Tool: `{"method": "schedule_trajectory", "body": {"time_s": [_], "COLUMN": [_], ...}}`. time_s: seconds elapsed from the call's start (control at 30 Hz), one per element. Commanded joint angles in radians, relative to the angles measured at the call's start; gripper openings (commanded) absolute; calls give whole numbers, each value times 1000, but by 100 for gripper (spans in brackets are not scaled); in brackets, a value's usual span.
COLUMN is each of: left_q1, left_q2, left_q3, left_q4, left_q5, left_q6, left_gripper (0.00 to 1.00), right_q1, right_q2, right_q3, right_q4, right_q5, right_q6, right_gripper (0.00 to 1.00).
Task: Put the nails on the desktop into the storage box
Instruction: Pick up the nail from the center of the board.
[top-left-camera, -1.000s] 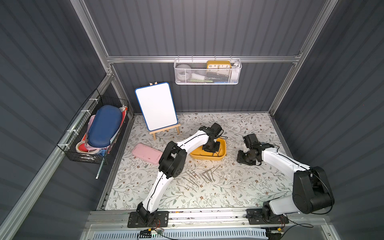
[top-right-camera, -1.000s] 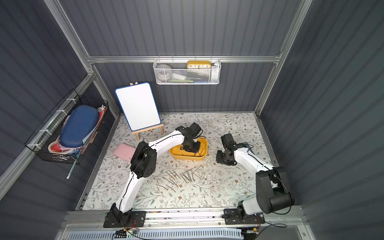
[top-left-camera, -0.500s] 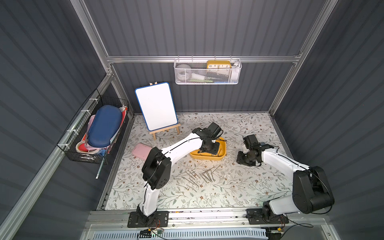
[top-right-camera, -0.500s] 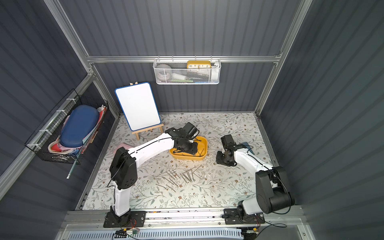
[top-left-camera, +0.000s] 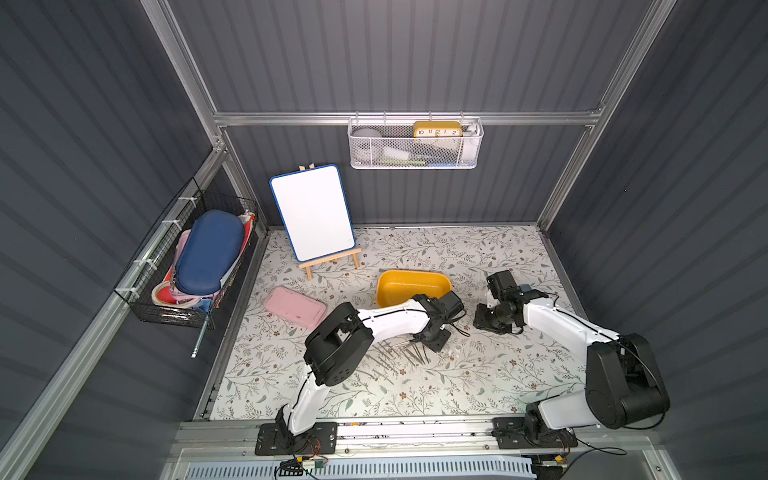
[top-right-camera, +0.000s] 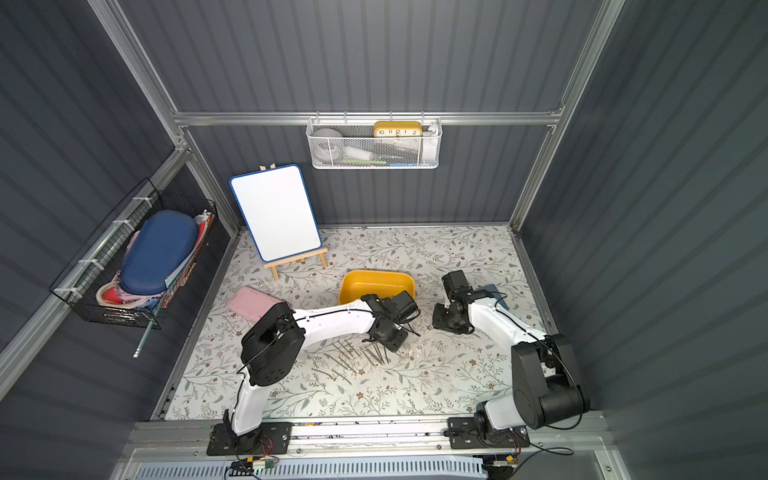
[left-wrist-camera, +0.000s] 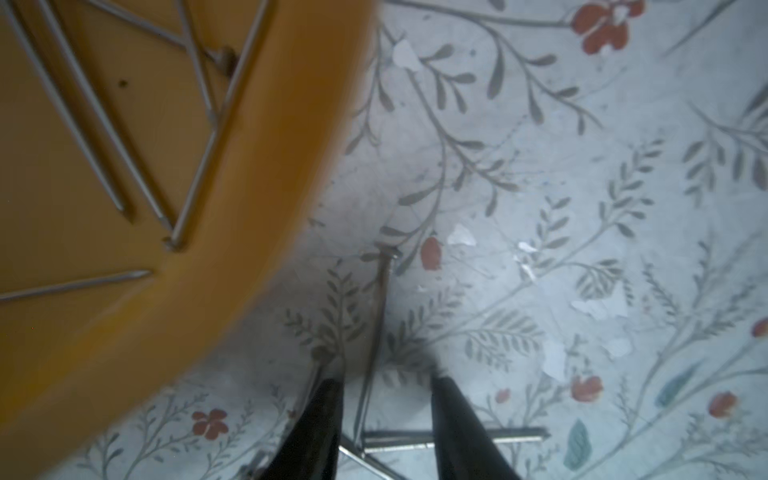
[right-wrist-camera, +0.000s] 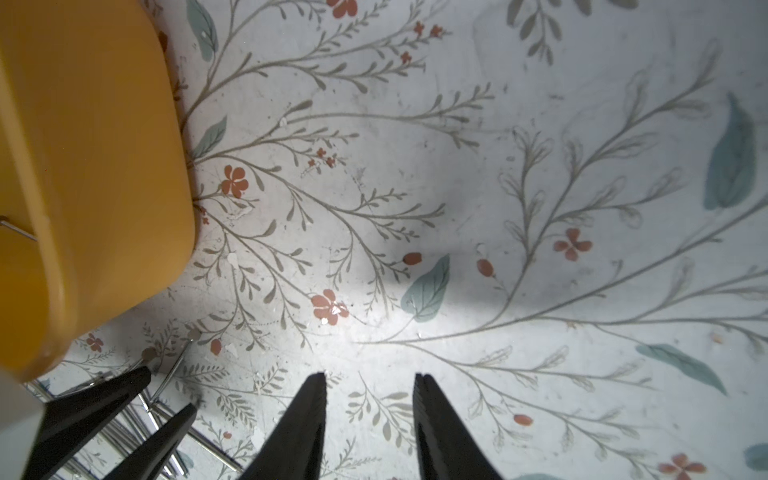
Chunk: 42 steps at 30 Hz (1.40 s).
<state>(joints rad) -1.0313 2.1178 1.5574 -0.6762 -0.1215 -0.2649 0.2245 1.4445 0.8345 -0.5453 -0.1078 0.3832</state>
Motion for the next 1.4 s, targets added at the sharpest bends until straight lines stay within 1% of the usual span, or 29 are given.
{"method": "schedule_trajectory", "body": {"time_s": [0.0,0.2,0.3,0.57,0.77,0.83,0.9,0.97,1.03,1.17,1.37], "left_q1": [-1,-1,-1,-1,0,-1,-1,-1,-1,-1,-1], "left_q2": [20,47,69,93,118,126,128,127,125,125,98], "left_q3": [74,100,109,79,77,85,83,85,91,120,177], "left_q4": [-7,4,-8,-11,-15,-25,-22,-20,-19,-36,-70], "left_q5": [-33,-31,-25,-17,-5,-2,7,21,31,37,25], "left_q6": [14,25,30,23,18,16,21,23,27,20,3], "left_gripper": [40,40,38,34,15,8,5,3,0,0,0], "right_q1": [-4,-4,-5,-7,-8,-8,-8,-8,-8,-8,-8], "right_q2": [-15,-11,-5,-3,-3,-25,-64,-85,-75,-47,-55], "right_q3": [-12,-14,-14,-12,-11,-13,-30,-42,-31,-21,-32], "right_q4": [-2,1,3,4,2,7,36,55,35,13,29], "right_q5": [8,9,8,7,5,8,10,10,14,10,11], "right_q6": [-7,-12,-15,-15,-14,-9,-3,-9,-11,-10,0], "right_gripper": [39,39,39,39,39,39,39,39,39,39,39]}}
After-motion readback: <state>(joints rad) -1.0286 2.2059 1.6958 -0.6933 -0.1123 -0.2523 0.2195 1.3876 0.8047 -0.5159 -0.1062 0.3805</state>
